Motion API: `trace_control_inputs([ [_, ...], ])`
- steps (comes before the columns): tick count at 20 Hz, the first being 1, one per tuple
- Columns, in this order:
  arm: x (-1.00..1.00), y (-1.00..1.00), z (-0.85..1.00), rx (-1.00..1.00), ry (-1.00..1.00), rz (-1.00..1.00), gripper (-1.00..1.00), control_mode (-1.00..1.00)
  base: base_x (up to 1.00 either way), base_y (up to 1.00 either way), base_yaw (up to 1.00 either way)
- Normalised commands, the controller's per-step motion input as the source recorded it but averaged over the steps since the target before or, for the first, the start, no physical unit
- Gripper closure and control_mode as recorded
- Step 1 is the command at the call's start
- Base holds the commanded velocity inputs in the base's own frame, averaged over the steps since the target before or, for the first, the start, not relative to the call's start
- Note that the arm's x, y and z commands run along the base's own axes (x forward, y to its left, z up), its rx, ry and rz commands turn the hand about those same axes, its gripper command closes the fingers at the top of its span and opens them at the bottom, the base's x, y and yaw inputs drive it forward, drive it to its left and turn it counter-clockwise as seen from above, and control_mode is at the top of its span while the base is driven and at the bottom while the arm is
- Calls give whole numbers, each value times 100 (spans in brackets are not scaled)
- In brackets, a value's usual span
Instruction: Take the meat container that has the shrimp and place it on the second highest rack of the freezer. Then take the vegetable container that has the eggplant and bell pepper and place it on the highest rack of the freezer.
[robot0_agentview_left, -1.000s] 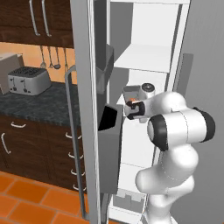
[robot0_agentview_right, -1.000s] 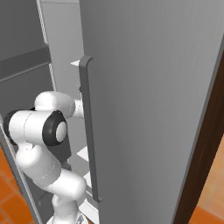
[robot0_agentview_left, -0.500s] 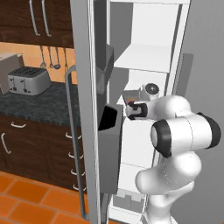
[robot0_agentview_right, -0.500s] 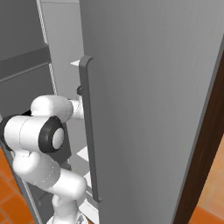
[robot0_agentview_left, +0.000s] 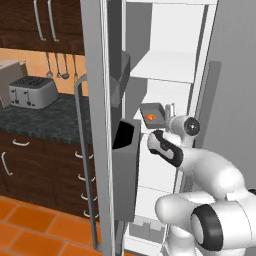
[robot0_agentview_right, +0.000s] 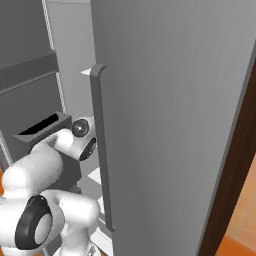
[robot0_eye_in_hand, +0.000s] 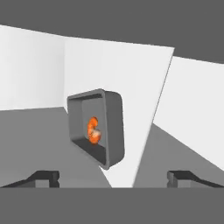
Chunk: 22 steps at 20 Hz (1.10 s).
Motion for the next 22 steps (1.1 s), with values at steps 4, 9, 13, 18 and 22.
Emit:
trace_control_inputs([
  [4, -100, 13, 83, -10, 5, 2, -100, -100, 0, 0, 0],
  [9, -100, 24, 78, -10, 21, -3, -100, -100, 0, 0, 0],
  [13, -100, 1, 42, -4, 13, -4, -100, -100, 0, 0, 0],
  [18, -100, 0, 0, 0, 0, -7, -100, -100, 0, 0, 0],
  [22, -100, 1, -49, -1, -6, 0, -100, -100, 0, 0, 0],
])
